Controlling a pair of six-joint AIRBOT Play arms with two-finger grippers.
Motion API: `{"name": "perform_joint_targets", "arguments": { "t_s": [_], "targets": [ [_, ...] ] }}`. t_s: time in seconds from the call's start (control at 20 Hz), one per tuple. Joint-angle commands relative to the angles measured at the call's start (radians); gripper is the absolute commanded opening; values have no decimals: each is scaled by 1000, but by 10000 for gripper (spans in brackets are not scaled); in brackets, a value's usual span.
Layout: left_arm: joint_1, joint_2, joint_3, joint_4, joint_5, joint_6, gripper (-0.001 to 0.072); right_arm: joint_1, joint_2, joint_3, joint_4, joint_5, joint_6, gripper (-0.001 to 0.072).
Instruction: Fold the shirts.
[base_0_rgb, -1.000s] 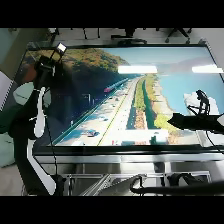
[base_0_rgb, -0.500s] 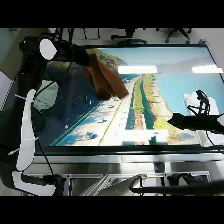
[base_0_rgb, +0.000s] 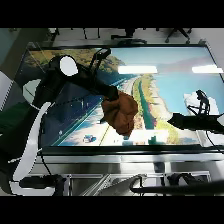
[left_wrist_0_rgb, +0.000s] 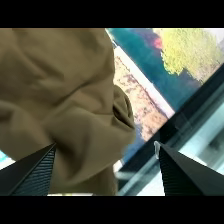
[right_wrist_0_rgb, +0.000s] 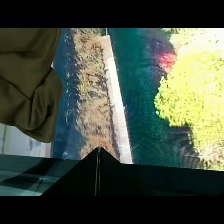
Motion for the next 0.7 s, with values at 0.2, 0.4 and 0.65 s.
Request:
{"name": "perform_joint_targets", "arguments": {
  "t_s": [0.2,0.4,0.65],
  "targets": [
    [109,118,-143,-18,-220,-68,698,1,0,0,0,0,0,19],
    [211,303,-525,-18,-124,-59,698,1,0,0,0,-5,0,20],
    [267,508,-1039,-163,157,-10,699,1,0,0,0,-84,0,20]
  ]
}}
